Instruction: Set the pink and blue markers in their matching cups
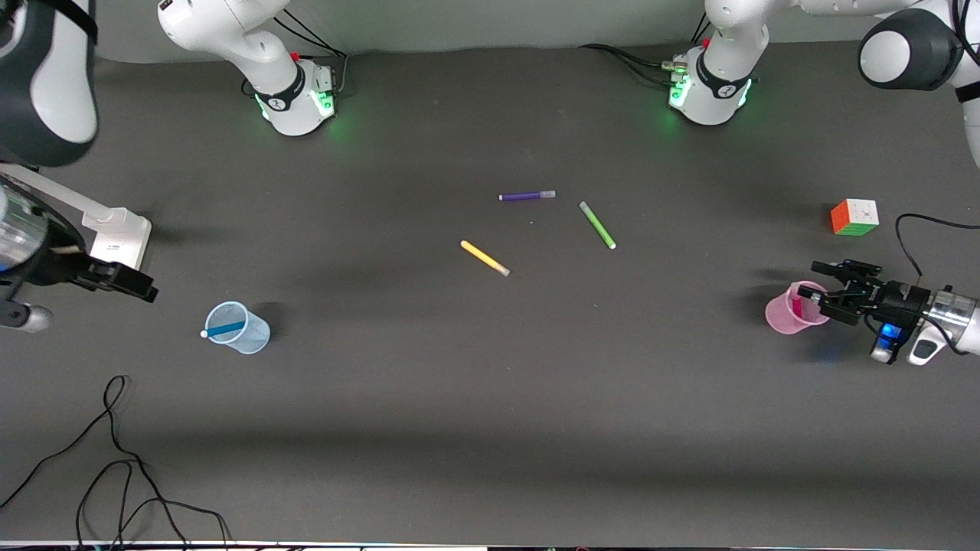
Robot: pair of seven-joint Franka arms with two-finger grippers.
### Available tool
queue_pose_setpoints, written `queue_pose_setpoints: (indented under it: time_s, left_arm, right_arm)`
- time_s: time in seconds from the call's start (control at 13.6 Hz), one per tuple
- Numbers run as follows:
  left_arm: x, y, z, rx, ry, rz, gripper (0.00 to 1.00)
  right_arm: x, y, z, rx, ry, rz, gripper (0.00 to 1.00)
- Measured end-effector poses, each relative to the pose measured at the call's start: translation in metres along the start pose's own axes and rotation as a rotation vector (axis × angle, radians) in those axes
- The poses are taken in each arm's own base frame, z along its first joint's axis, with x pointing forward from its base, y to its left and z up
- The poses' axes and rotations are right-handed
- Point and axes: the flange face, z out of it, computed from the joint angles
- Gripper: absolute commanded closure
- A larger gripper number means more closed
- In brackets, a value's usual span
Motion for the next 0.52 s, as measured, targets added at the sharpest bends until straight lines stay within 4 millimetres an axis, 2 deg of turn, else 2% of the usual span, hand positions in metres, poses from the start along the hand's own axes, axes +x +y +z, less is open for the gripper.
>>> queue_pose_setpoints:
  time_s: [0.15, 0.3, 0.37, 0.52]
  left_arm:
    - [-0.039, 0.035, -0.022, 0.143, 0.139, 0.023, 0.01]
    - [-0.107, 0.086, -0.044, 0.298, 0.321, 0.069, 0.01]
    - [-0.147, 0.114, -0.047, 0.373, 0.408, 0.098, 0.01]
    - [-0.224, 0.16, -0.033, 0.496, 0.54, 0.151, 0.01]
  right_arm:
    - [-0.004, -0.002, -0.009, 0.02, -0.01, -0.007, 0.0]
    - [-0.007, -0.006, -0.01, 0.026, -0.021, -0.013, 0.0]
    - [-0.007, -0.006, -0.011, 0.03, -0.023, -0.014, 0.0]
    - [-0.012, -0.002, -0.012, 0.033, -0.052, -0.011, 0.0]
